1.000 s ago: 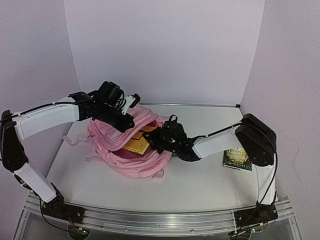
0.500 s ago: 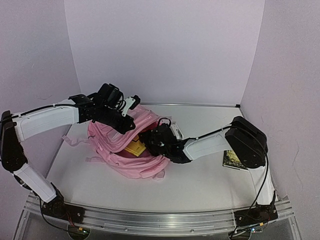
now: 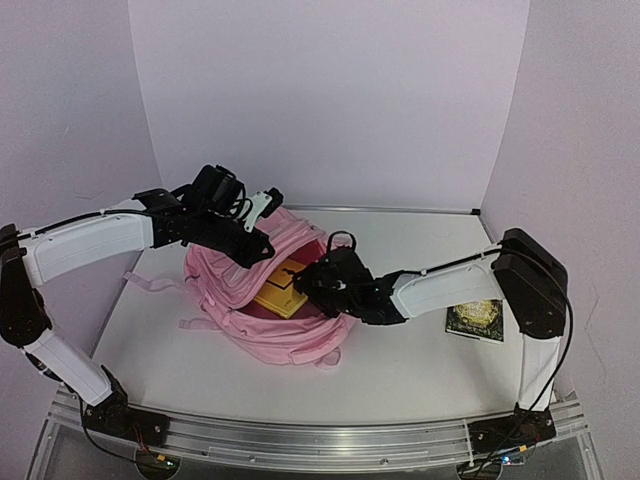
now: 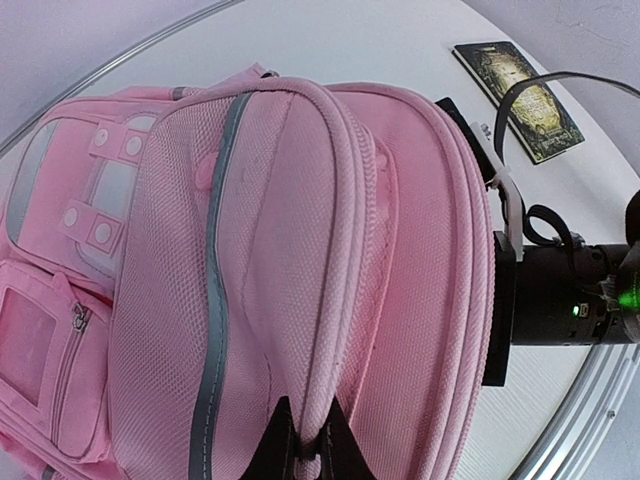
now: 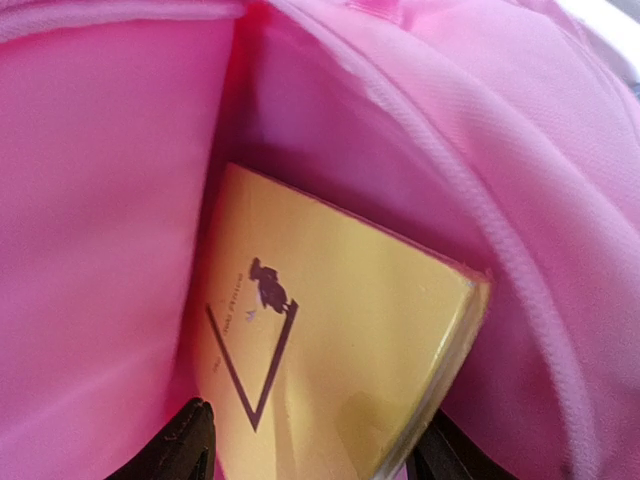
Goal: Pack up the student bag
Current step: Place the book in the student bag.
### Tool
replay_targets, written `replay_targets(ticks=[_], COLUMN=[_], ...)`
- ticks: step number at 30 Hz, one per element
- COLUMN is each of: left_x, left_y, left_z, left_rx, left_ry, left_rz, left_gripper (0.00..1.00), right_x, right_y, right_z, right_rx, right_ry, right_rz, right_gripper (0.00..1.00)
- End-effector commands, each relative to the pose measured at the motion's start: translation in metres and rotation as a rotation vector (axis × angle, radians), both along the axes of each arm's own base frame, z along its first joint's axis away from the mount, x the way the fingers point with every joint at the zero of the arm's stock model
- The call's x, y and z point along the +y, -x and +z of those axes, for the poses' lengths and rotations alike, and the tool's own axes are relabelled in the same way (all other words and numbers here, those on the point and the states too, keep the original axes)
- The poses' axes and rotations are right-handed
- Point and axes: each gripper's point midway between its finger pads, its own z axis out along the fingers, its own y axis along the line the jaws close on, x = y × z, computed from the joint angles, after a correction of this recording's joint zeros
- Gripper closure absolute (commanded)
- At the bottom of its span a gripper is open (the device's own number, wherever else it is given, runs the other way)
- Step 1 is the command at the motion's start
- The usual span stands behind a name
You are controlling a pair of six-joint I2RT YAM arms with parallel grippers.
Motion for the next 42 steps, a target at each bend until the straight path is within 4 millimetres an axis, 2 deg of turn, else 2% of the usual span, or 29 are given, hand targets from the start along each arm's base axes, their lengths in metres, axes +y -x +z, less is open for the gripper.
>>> replay_targets(ticks=[1, 4, 6, 9, 11, 14, 18, 21, 31, 37, 42], left_x=[-0.004, -0.005, -0.005, -0.005, -0.005, -0.005, -0.006, -0.006, -0.006, -0.005, -0.006], left_y=[-0.013, -0.013, -0.012, -0.012, -0.012, -0.012, -0.012, -0.012, -0.013, -0.014, -0.015], left_z=[0.053, 0.052, 0.052, 0.051, 0.051, 0.051, 0.05, 0.05, 0.049, 0.048, 0.045], left_rx=[-0.144, -0.138, -0.136, -0.136, -0.135, -0.134, -0.131, -0.131, -0.129, -0.132, -0.127], left_ry=[0.122, 0.123, 0.124, 0.124, 0.125, 0.124, 0.123, 0.122, 0.119, 0.112, 0.107], left_rz=[0.02, 0.017, 0.016, 0.015, 0.015, 0.014, 0.014, 0.015, 0.017, 0.019, 0.019], left_gripper=[1.0, 1.0, 1.0, 1.0, 1.0, 1.0, 1.0, 1.0, 1.0, 1.0, 1.0], right_x=[-0.003, -0.01, -0.022, -0.042, -0.047, -0.038, -0.007, 0.01, 0.023, 0.028, 0.04], right_y=[0.007, 0.008, 0.008, 0.01, 0.013, 0.021, 0.032, 0.037, 0.042, 0.035, 0.025], right_z=[0.025, 0.038, 0.046, 0.056, 0.058, 0.048, 0.034, 0.029, -0.008, -0.014, -0.007], right_rx=[-0.082, -0.14, -0.171, -0.194, -0.188, -0.14, -0.082, -0.05, 0.036, 0.024, -0.017], right_ry=[0.132, 0.238, 0.316, 0.347, 0.337, 0.307, 0.215, 0.132, 0.115, 0.13, 0.116], right_rz=[-0.016, -0.039, -0.08, -0.13, -0.134, -0.074, 0.046, 0.088, 0.113, 0.099, 0.089], right_gripper=[0.35, 0.34, 0.33, 0.33, 0.33, 0.37, 0.47, 0.51, 0.53, 0.56, 0.65])
